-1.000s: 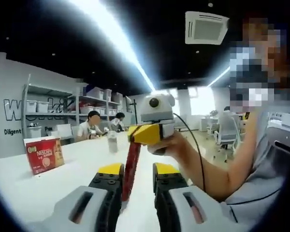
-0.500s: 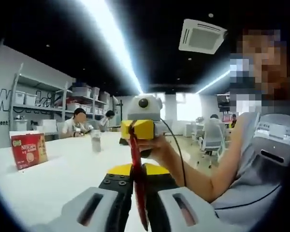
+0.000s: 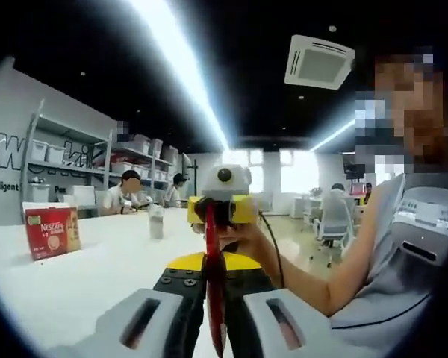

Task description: Tear open the coffee pouch, take out the coffee, and pour the coffee from the pouch into the cup

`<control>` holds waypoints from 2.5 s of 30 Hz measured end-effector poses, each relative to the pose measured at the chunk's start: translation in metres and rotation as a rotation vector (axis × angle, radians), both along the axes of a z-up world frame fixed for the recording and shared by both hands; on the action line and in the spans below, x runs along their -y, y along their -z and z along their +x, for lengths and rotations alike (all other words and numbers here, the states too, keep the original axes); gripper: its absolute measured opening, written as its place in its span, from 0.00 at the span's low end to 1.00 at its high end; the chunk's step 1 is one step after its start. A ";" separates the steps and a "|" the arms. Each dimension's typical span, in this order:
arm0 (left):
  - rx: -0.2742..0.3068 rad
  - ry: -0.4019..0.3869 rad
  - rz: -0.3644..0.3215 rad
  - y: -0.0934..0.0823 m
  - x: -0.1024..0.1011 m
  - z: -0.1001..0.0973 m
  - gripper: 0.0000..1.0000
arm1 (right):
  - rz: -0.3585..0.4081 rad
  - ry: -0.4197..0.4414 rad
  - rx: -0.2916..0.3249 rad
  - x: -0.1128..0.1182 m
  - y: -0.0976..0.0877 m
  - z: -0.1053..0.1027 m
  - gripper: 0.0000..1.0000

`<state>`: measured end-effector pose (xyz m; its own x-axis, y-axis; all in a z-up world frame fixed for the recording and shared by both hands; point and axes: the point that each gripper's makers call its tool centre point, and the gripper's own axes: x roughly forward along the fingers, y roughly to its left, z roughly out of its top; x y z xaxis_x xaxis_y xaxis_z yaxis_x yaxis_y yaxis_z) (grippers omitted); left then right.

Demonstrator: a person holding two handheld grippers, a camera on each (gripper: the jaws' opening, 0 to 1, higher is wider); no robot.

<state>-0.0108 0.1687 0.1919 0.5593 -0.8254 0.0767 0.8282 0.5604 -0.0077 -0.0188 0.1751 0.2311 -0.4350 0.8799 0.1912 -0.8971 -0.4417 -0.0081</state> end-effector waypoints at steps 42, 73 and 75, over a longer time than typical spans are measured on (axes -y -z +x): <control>-0.036 -0.005 -0.007 0.006 0.004 0.009 0.12 | 0.091 0.007 -0.044 0.003 -0.017 0.010 0.04; 0.041 0.027 0.010 -0.009 -0.005 -0.015 0.04 | -0.111 -0.084 -0.011 0.013 0.026 -0.012 0.01; 0.044 0.031 0.010 -0.009 -0.006 -0.016 0.05 | -0.113 -0.083 -0.009 0.014 0.026 -0.011 0.01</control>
<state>-0.0270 0.1746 0.2007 0.5298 -0.8430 0.0925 0.8444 0.5345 0.0349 -0.0297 0.1615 0.2048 -0.5058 0.8572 0.0970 -0.8573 -0.5120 0.0534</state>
